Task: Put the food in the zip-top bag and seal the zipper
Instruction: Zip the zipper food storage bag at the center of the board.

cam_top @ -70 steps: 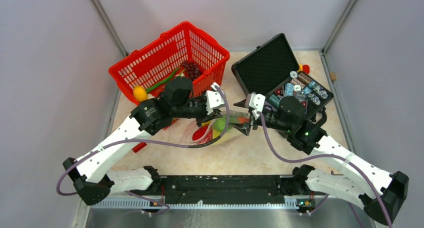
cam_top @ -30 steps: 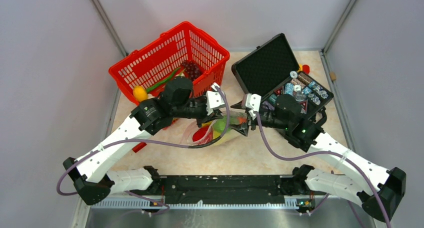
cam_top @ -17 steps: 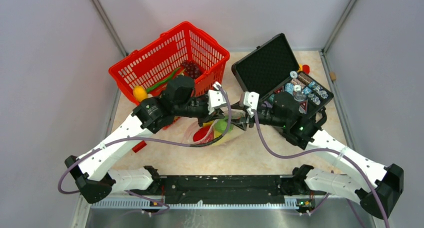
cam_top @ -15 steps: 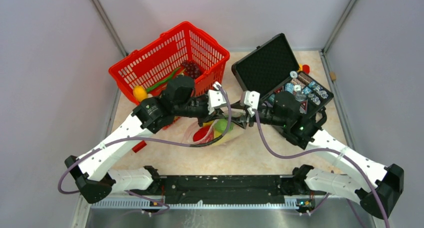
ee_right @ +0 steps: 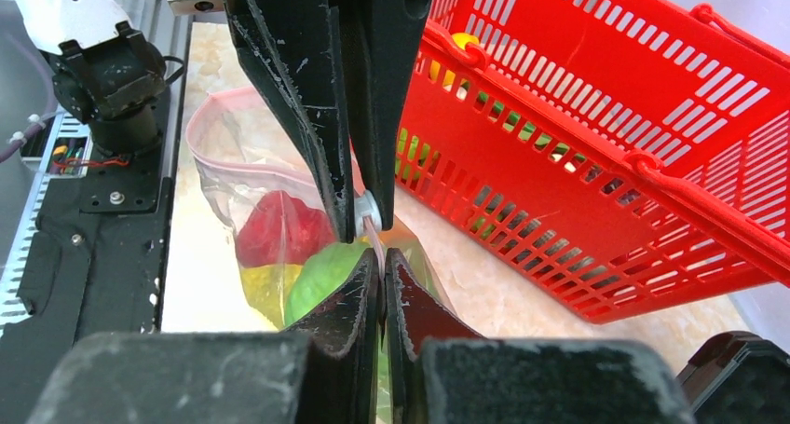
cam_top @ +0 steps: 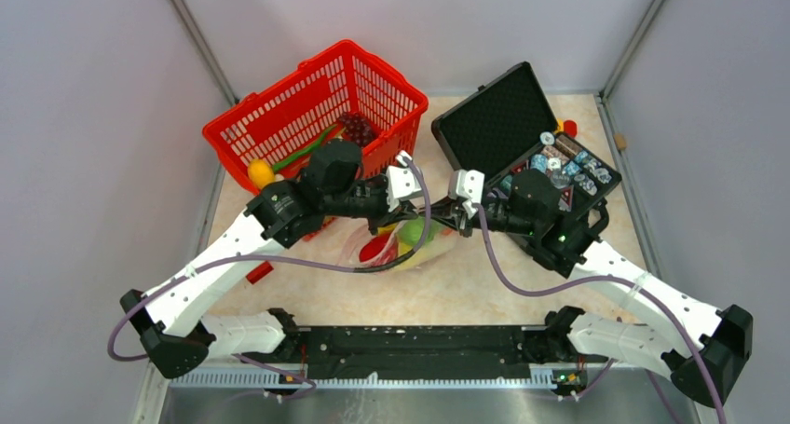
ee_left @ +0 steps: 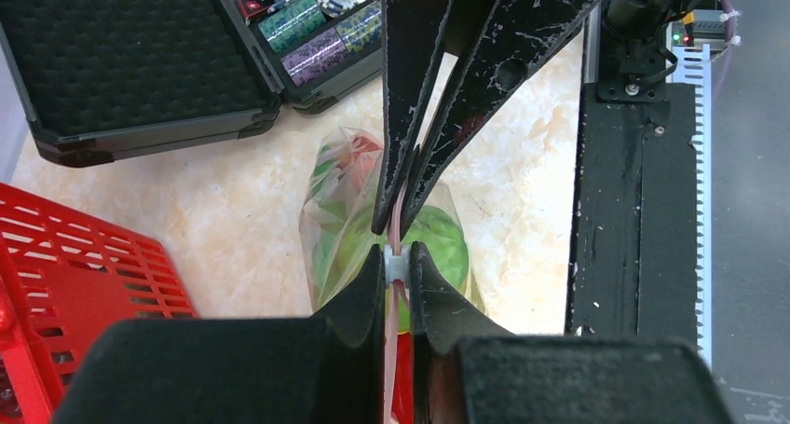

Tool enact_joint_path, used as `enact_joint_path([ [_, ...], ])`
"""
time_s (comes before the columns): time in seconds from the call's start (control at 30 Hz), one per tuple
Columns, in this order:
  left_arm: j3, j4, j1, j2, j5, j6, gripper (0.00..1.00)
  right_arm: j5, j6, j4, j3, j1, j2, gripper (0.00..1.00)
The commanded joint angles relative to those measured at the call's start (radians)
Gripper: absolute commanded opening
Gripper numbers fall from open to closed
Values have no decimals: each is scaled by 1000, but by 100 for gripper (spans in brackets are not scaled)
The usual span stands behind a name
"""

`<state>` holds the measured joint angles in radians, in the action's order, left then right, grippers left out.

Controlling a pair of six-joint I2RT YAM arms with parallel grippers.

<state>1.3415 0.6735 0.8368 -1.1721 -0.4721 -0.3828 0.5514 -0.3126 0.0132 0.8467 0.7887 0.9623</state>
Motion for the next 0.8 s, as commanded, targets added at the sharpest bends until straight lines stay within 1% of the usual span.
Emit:
enact_joint_path([
  [0.0, 9, -23, -1, 37, 24, 11, 0, -48, -6, 61, 29, -5, -20, 0],
  [0.23, -86, -4, -2, 114, 170, 5, 0, -80, 25, 59, 22, -5, -25, 0],
  [0.33, -98, 12, -3, 132, 193, 4, 0, -80, 36, 68, 17, -5, -25, 0],
  [0.57, -116, 4, -4, 162, 192, 14, 0, -88, 41, 77, 4, -5, -41, 0],
  [0.7, -106, -35, -3, 154, 128, 23, 0, -55, 38, 81, -3, -5, -54, 0],
  [0.73, -98, -39, -4, 145, 112, 23, 0, -49, 39, 74, 1, -4, -52, 8],
  [0.77, -89, -41, -4, 140, 107, 23, 0, -43, 41, 65, 7, -5, -50, 26],
])
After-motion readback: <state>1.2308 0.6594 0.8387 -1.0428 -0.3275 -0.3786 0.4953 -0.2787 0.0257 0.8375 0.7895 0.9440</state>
